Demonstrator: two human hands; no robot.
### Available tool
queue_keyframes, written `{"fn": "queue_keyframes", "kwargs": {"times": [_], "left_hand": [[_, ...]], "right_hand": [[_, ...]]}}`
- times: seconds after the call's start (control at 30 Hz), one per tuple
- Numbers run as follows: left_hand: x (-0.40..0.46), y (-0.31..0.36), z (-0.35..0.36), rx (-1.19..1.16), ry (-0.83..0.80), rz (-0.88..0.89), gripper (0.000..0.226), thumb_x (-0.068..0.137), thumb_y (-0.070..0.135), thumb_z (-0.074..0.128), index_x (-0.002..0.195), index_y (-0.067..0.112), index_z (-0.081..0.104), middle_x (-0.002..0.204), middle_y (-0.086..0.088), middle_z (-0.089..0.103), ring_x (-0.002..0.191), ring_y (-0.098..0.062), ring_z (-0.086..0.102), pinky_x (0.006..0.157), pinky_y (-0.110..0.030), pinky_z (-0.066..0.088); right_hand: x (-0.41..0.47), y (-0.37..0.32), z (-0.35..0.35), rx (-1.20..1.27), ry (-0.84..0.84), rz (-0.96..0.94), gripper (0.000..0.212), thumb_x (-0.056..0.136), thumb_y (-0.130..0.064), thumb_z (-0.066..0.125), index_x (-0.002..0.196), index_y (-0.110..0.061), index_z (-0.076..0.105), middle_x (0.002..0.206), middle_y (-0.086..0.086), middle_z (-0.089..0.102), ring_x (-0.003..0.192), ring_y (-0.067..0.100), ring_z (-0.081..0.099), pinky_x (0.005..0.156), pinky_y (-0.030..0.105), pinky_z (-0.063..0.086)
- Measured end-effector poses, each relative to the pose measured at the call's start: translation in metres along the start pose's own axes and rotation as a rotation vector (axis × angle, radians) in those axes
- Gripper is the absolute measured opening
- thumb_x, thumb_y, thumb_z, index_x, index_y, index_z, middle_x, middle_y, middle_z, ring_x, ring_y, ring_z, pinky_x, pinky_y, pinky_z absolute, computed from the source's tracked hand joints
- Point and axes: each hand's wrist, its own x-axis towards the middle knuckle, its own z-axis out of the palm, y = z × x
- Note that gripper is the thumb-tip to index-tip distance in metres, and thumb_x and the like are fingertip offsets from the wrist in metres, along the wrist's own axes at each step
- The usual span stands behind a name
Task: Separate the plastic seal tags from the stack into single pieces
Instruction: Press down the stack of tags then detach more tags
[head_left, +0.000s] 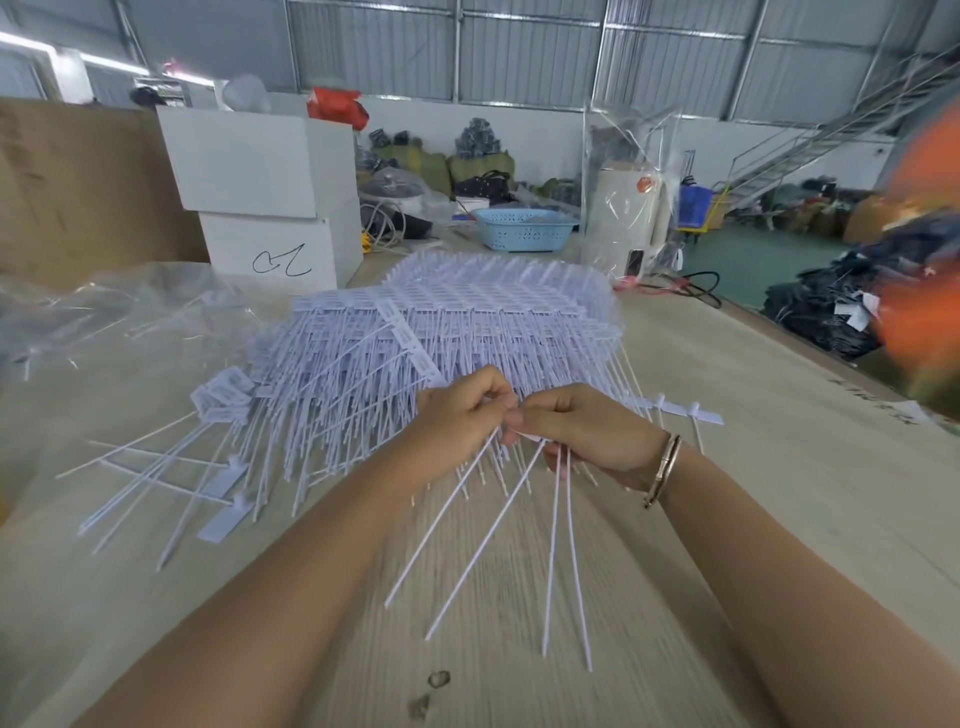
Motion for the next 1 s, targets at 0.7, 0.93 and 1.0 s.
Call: {"fn": "queue_keyframes", "kwargs": {"times": [0.7,0.93,1.0], "left_hand": [[0.004,0.015,-0.008,-0.615,0.090,-0.126,0.022,0.056,0.010,0.046,0.078,0.011,0.051,0.062,0.004,0.052,0.061,-0.010,0.046,0.060,-0.022,0.035],[-0.009,-0.014,-0.001,0.045,-0.013,-0.070,0.029,0.089,0.004,0.056,0.100,0.031,0.057,0.106,0.017,0.059,0.106,0.005,0.053,0.087,-0.009,0.038],[-0.007,-0.021,-0.006,0.323,-0.003,-0.063,0.024,0.092,0.017,0.058,0.110,0.031,0.061,0.115,0.015,0.056,0.119,-0.009,0.044,0.101,-0.031,0.030]], "right_hand": [[0.005,0.017,-0.001,0.137,0.105,-0.082,0.029,0.092,-0.005,0.054,0.090,-0.024,0.076,0.064,0.000,0.061,0.054,0.022,0.044,0.044,0.021,0.040],[0.006,0.027,-0.005,0.077,0.131,0.105,0.013,0.086,-0.012,0.066,0.096,-0.018,0.071,0.064,0.001,0.061,0.051,0.013,0.048,0.047,0.023,0.039],[0.005,0.026,-0.006,0.026,0.129,0.115,0.013,0.086,-0.012,0.066,0.092,-0.022,0.070,0.056,-0.008,0.059,0.046,0.009,0.049,0.043,0.019,0.040]]}}
